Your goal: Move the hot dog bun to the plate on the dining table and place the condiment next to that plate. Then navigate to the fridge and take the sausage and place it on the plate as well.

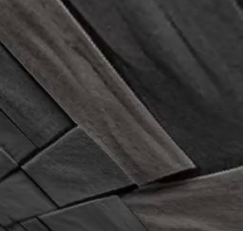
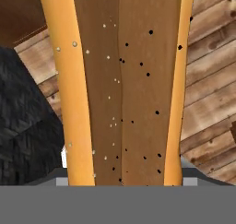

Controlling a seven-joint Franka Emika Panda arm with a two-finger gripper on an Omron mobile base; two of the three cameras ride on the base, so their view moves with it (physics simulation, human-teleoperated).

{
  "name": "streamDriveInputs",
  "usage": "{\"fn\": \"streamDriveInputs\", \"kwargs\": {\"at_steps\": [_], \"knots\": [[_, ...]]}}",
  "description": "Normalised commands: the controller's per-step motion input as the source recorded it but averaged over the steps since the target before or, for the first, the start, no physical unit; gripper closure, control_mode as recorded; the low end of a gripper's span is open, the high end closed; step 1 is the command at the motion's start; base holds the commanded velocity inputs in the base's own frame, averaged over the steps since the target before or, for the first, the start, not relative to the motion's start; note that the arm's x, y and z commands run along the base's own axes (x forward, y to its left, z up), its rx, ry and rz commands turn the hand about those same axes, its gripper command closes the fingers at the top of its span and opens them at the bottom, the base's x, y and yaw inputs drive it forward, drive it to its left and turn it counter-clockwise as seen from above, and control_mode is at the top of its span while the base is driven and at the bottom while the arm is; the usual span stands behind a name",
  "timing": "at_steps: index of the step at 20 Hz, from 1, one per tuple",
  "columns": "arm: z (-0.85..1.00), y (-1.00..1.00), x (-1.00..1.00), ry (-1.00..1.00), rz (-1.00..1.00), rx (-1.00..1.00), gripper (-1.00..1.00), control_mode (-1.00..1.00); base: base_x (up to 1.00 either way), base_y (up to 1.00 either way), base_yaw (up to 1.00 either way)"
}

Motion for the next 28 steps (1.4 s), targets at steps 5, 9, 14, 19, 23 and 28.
{"fn": "streamDriveInputs", "kwargs": {"at_steps": [5,9,14,19,23,28], "knots": [[0.0,0.0,0.0,0.0,0.0,0.0,1.0,1.0,0.04,-0.28,-0.45],[0.0,0.0,0.0,0.0,0.0,0.0,1.0,1.0,0.15,-0.53,-0.37],[0.0,0.0,0.0,0.0,0.0,0.0,1.0,1.0,0.78,-0.65,-0.33],[0.0,0.0,0.0,0.0,0.0,0.0,1.0,1.0,0.54,-0.62,-0.33],[0.0,0.0,0.0,0.0,0.0,0.0,1.0,1.0,-0.05,-0.64,-0.53],[0.0,0.0,0.0,0.0,0.0,0.0,1.0,1.0,0.0,-0.67,-0.53]]}}
